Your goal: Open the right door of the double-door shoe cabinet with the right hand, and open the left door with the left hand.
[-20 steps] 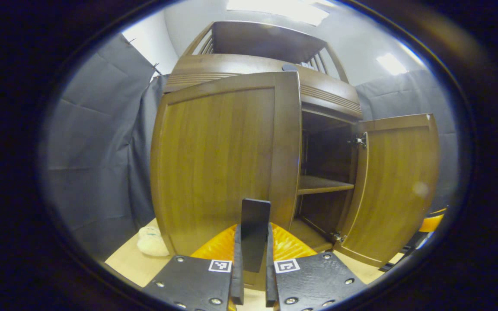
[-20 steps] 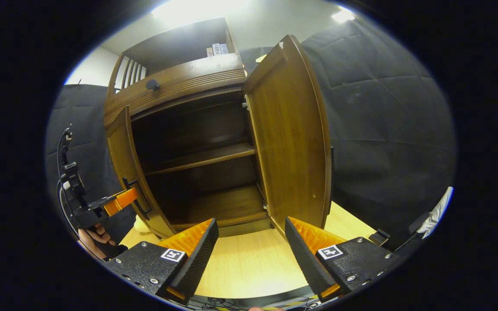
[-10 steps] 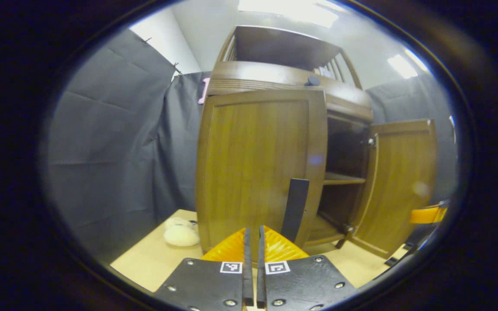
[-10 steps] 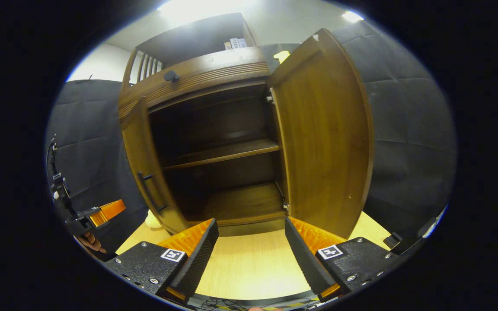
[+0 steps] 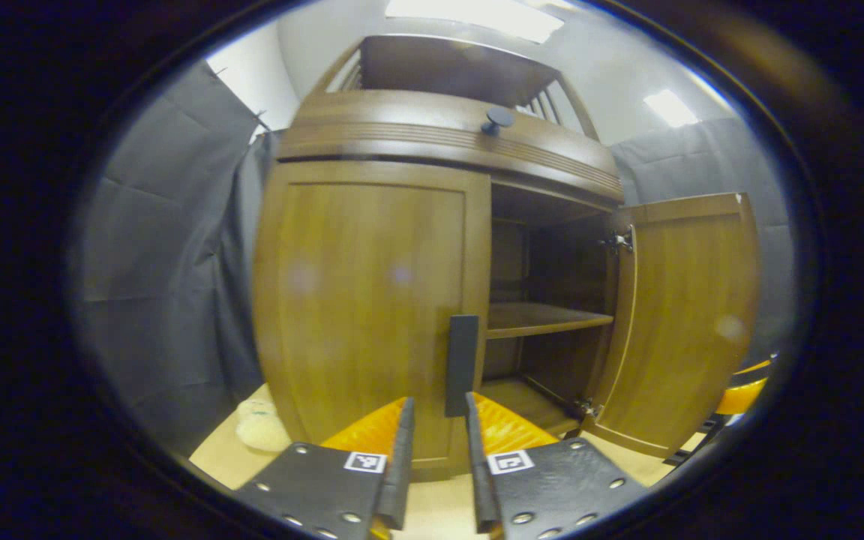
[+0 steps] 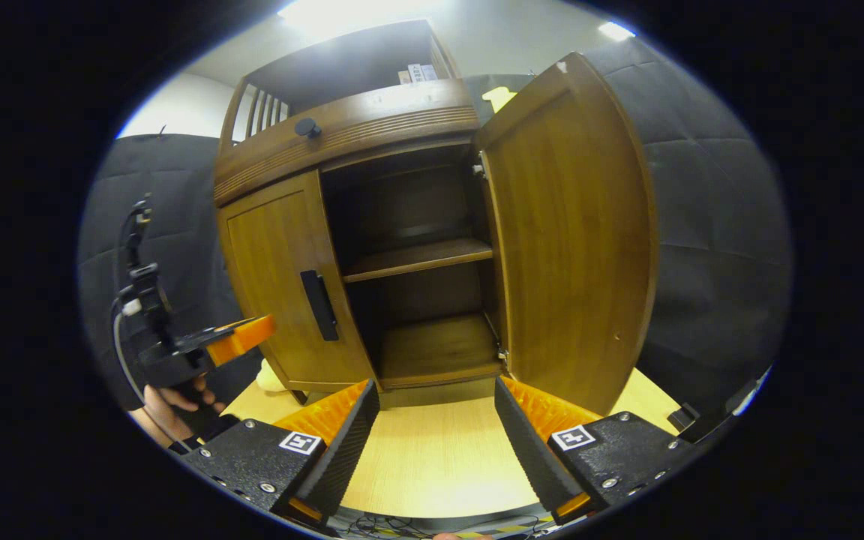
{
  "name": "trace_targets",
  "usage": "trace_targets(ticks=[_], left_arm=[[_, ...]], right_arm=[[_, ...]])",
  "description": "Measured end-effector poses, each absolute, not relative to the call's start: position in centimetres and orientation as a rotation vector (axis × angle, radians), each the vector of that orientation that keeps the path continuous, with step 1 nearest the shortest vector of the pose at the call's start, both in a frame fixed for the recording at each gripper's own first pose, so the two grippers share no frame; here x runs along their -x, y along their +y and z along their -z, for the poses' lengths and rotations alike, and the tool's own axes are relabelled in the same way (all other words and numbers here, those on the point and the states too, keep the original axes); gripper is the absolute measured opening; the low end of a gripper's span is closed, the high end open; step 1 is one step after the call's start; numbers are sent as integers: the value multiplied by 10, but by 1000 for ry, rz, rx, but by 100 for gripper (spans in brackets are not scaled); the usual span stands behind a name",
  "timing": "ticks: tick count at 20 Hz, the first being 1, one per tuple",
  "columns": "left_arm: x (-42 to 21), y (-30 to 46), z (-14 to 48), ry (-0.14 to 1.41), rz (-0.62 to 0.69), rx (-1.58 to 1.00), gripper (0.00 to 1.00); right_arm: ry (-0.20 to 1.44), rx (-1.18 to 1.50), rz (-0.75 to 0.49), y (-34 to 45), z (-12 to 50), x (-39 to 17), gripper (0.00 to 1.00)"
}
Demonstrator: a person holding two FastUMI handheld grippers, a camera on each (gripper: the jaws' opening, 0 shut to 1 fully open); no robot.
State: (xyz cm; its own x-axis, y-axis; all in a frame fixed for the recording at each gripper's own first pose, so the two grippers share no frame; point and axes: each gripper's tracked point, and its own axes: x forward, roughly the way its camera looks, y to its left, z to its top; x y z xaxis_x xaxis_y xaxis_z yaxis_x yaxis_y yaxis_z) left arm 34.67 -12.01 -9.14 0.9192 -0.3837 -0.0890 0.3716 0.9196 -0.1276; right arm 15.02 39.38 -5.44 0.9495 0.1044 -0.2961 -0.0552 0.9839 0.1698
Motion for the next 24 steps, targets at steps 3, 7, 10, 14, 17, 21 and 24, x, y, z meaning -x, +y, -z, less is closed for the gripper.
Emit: trace_targets(ticks=[3, 7, 10, 14, 17, 21, 24], left_arm=[[-390, -139, 77, 57, 352, 61, 55], [-414, -160, 73, 40, 348, 66, 96], [-430, -168, 88, 74, 310, 71, 96], [-440, -168, 93, 99, 288, 137, 75], [-445, -162, 97, 96, 281, 152, 50], [-447, -161, 99, 73, 279, 104, 36], [-448, -162, 99, 78, 297, 126, 16]], right_arm=[[330, -166, -18, 375, 62, -133, 92], [363, -197, 73, 350, 71, -117, 92], [371, -210, 116, 337, 73, -111, 96], [370, -193, 143, 328, 70, -106, 96], [372, -190, 143, 327, 71, -105, 95], [374, -189, 132, 331, 72, -107, 92], [375, -189, 116, 337, 73, -109, 92]])
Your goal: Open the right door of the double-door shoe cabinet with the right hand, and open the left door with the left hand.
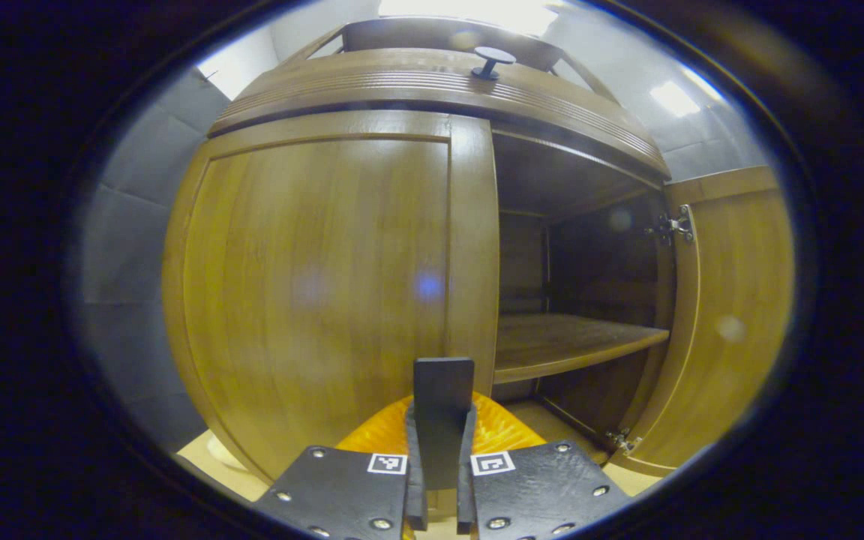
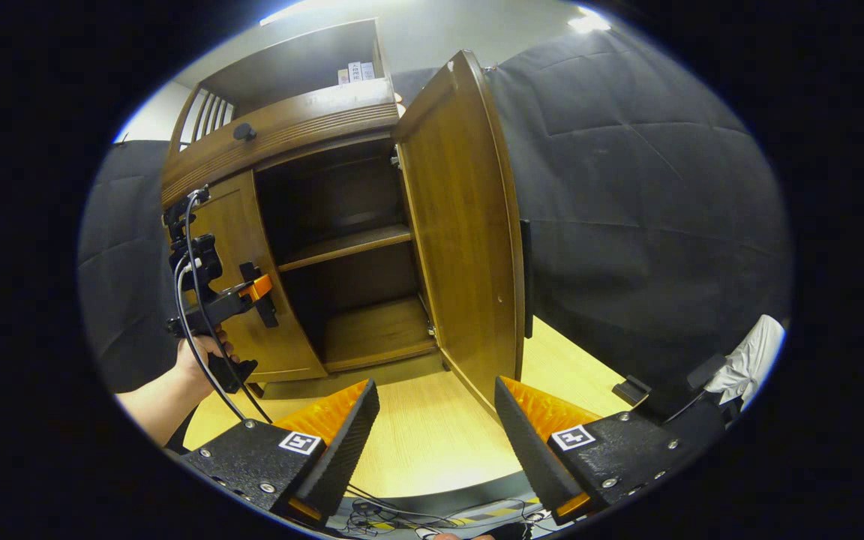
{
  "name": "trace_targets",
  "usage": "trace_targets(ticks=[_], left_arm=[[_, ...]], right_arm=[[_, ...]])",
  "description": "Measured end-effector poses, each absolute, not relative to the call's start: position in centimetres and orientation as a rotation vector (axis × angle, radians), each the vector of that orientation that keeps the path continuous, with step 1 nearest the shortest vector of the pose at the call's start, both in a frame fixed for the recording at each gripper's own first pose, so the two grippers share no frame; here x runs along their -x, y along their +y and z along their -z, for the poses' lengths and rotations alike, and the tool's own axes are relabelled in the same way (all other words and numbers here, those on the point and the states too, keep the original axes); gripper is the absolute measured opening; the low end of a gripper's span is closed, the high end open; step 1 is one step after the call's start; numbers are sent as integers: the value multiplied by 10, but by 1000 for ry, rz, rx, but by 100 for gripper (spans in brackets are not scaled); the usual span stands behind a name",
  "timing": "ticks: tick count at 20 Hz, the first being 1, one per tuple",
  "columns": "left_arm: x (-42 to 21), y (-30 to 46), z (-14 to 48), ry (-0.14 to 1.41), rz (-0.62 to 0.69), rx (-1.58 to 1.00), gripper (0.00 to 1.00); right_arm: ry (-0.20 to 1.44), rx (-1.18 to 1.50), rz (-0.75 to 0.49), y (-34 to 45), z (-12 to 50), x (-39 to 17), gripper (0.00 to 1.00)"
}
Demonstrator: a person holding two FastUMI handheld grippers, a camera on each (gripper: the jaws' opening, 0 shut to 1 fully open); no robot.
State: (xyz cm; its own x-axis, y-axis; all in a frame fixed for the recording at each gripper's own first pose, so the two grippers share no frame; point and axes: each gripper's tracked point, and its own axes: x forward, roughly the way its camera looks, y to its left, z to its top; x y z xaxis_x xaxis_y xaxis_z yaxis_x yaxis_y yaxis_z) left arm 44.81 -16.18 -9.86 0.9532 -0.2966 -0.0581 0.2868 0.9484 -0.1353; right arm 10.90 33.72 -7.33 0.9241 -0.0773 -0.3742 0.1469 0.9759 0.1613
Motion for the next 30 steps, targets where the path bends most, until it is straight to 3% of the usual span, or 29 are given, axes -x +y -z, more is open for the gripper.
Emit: trace_targets(ticks=[1, 3, 4, 5, 7, 11, 12, 19, 20, 23, 25, 27, 29, 30], left_arm=[[-447, -164, 98, 85, 304, 127, 23], [-442, -162, 97, 89, 312, 132, 23], [-438, -160, 95, 92, 317, 133, 22], [-433, -158, 93, 93, 322, 138, 16], [-416, -153, 93, 101, 329, 144, 23], [-389, -136, 90, 110, 338, 145, 23], [-382, -131, 88, 111, 337, 146, 16], [-322, -78, 87, 126, 254, 150, 22], [-315, -70, 86, 129, 246, 145, 22], [-298, -44, 85, 138, 221, 156, 19], [-288, -18, 90, 138, 197, 161, 15], [-276, 2, 91, 136, 163, 156, 21], [-267, 27, 90, 125, 137, 176, 8], [-262, 44, 87, 109, 124, 194, 11]], right_arm=[[375, -186, 109, 339, 72, -108, 95], [375, -182, 96, 343, 72, -109, 92], [373, -181, 91, 345, 71, -110, 96], [370, -182, 86, 346, 71, -111, 95], [367, -188, 76, 350, 71, -113, 92], [369, -193, 41, 360, 74, -118, 92], [370, -194, 29, 363, 74, -120, 92], [371, -184, -63, 391, 74, -131, 92], [377, -182, -79, 395, 75, -132, 95], [395, -181, -123, 409, 79, -135, 92], [391, -177, -147, 418, 77, -138, 95], [384, -166, -169, 425, 74, -138, 92], [384, -155, -188, 432, 73, -142, 95], [384, -153, -193, 434, 73, -143, 95]])
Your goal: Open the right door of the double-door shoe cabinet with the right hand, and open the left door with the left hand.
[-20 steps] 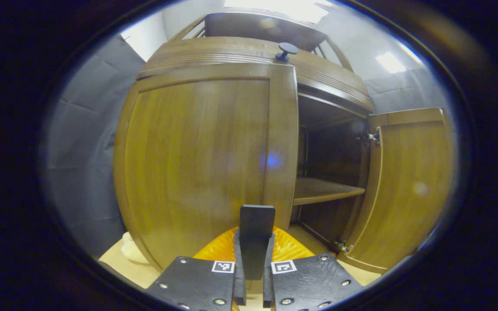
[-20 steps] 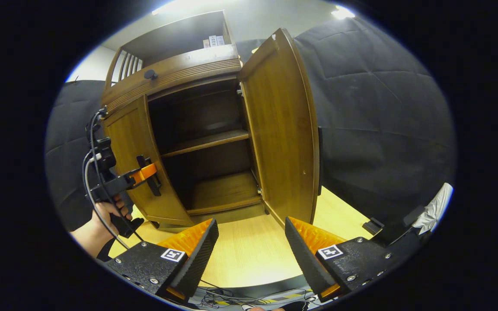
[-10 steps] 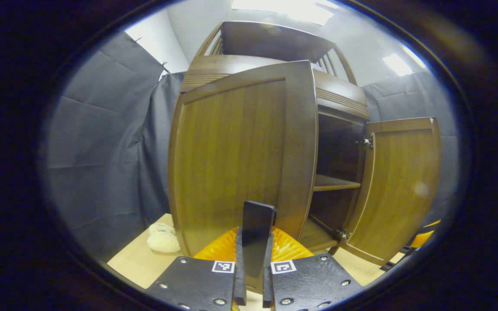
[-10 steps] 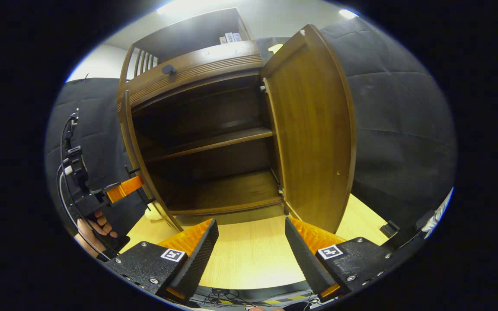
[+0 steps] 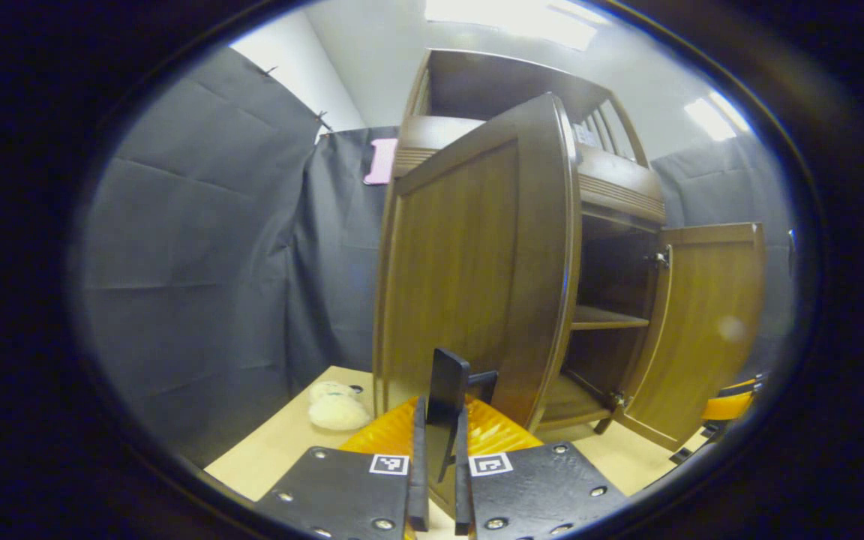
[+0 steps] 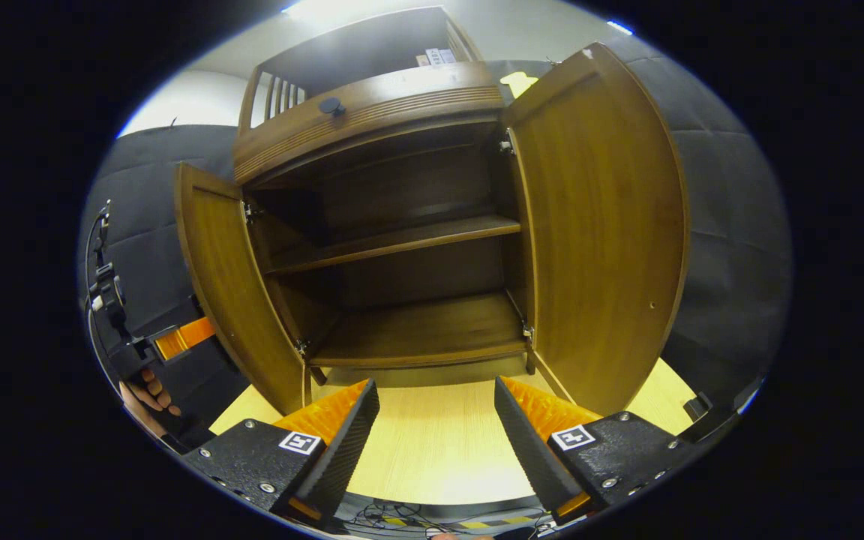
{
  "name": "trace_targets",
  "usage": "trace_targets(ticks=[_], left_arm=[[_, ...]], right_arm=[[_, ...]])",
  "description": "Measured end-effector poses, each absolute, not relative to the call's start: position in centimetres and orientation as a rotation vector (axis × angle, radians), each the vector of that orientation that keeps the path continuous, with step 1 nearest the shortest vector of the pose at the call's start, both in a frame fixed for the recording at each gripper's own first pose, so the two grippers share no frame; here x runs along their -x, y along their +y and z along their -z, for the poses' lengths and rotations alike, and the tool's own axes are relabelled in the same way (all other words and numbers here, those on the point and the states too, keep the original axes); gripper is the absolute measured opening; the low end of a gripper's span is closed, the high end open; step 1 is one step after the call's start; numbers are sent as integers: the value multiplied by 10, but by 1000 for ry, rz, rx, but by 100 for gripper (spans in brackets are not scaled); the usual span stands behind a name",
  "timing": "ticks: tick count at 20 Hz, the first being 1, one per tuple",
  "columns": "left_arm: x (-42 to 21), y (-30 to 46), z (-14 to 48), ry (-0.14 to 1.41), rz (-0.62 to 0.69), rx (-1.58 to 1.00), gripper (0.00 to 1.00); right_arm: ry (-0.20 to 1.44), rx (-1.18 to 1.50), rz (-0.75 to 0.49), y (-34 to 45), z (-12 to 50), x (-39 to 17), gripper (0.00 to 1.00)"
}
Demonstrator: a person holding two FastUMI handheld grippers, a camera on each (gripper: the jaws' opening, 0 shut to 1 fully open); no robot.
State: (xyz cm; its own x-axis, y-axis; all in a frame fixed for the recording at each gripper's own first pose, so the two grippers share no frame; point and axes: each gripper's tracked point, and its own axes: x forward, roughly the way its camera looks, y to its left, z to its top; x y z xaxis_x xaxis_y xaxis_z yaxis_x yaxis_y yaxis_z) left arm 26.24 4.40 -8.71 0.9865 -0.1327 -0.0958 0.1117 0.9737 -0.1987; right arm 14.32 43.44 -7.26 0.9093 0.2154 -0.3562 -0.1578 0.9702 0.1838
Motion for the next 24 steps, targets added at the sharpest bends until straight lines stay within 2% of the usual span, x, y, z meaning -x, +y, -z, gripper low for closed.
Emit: trace_targets(ticks=[1, 3, 4, 5, 7, 13, 14, 15, 16, 17, 18, 22, 23, 24], left_arm=[[-260, 63, 83, 89, 112, 209, 14], [-264, 94, 93, 100, 101, 192, 20], [-265, 115, 93, 80, 87, 178, 4], [-259, 133, 92, 75, 106, 165, 9], [-266, 151, 95, 73, 175, 155, 1], [-271, 180, 100, 78, 267, 87, 2], [-268, 181, 98, 77, 275, 63, 2], [-263, 188, 99, 84, 273, 33, 2], [-255, 192, 97, 91, 259, 7, 2], [-245, 194, 88, 83, 237, -15, 2], [-234, 198, 76, 67, 202, -31, 2], [-181, 198, 19, -3, 69, 0, 2], [-165, 190, 1, -34, 55, 22, 2], [-153, 169, -18, -61, 56, 50, 10]], right_arm=[[385, -152, -198, 436, 73, -144, 92], [393, -151, -206, 440, 74, -146, 92], [393, -151, -209, 441, 72, -148, 92], [393, -151, -214, 444, 71, -149, 92], [391, -139, -217, 446, 66, -154, 92], [370, -86, -218, 445, 45, -165, 92], [365, -73, -220, 443, 40, -167, 96], [355, -63, -222, 441, 38, -170, 96], [346, -58, -224, 438, 35, -172, 96], [342, -59, -224, 434, 34, -174, 92], [341, -62, -222, 431, 33, -175, 95], [306, -41, -193, 403, 23, -173, 95], [292, -28, -185, 394, 20, -171, 91], [282, -19, -181, 385, 16, -170, 95]])
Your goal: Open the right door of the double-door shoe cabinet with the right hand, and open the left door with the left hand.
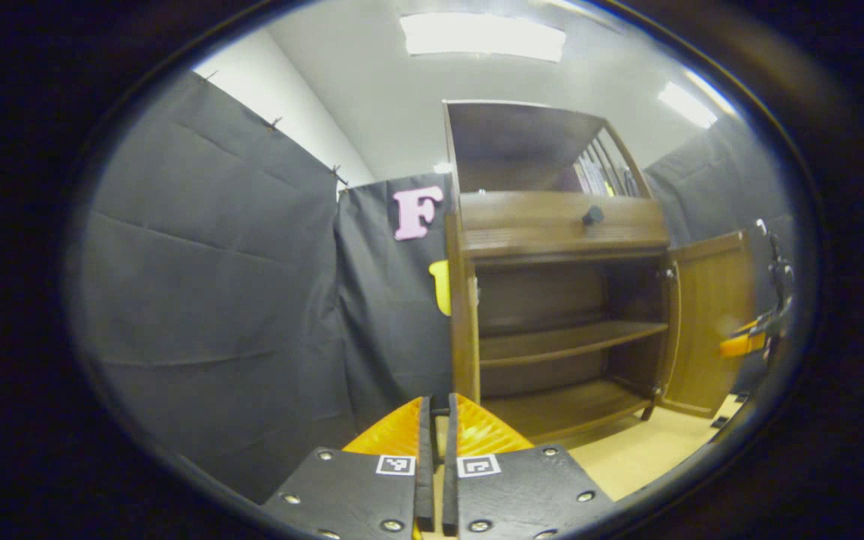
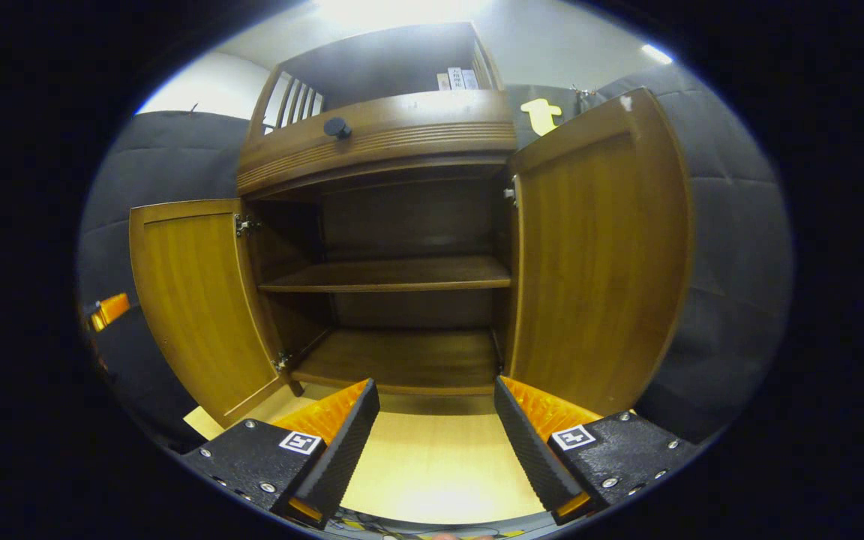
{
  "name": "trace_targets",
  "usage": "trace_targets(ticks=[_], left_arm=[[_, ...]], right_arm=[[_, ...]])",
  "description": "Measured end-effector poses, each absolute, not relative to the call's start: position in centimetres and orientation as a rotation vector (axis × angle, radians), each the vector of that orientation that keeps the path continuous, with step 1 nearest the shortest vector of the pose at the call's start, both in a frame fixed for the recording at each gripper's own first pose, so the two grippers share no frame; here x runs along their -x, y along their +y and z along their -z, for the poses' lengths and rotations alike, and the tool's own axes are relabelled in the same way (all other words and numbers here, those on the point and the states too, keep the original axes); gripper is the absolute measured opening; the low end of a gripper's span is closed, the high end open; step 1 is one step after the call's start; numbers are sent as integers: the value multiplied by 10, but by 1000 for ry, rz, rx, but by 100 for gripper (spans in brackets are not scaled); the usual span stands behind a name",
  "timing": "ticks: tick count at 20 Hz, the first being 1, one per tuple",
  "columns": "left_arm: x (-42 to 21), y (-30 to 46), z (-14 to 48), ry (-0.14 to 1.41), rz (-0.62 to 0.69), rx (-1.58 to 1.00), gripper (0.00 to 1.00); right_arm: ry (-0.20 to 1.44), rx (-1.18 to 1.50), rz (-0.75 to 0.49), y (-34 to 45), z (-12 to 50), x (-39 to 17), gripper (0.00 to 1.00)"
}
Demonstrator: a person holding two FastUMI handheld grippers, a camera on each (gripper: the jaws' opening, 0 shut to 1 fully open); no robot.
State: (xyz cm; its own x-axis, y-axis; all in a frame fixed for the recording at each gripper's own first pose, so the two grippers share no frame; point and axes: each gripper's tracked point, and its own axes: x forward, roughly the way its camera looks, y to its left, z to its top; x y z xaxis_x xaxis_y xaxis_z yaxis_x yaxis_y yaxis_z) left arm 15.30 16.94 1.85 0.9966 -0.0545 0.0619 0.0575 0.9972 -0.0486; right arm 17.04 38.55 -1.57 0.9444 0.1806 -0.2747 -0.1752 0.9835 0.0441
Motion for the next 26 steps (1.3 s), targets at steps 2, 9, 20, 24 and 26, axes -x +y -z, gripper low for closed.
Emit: trace_targets(ticks=[2, 9, 20, 24, 26], left_arm=[[-135, 124, -44, -93, 83, 95, 35], [-117, 16, -51, -57, 18, 118, 100], [-72, -31, -44, 3, -48, 127, 94], [-65, -25, -51, -3, -78, 90, 97], [-65, -22, -53, -9, -87, 66, 100]], right_arm=[[257, -13, -180, 370, 5, -167, 92], [189, -25, -213, 344, -22, -150, 92], [161, -22, -288, 331, -24, -111, 92], [156, -42, -266, 327, -24, -117, 92], [164, -57, -256, 327, -23, -121, 92]])
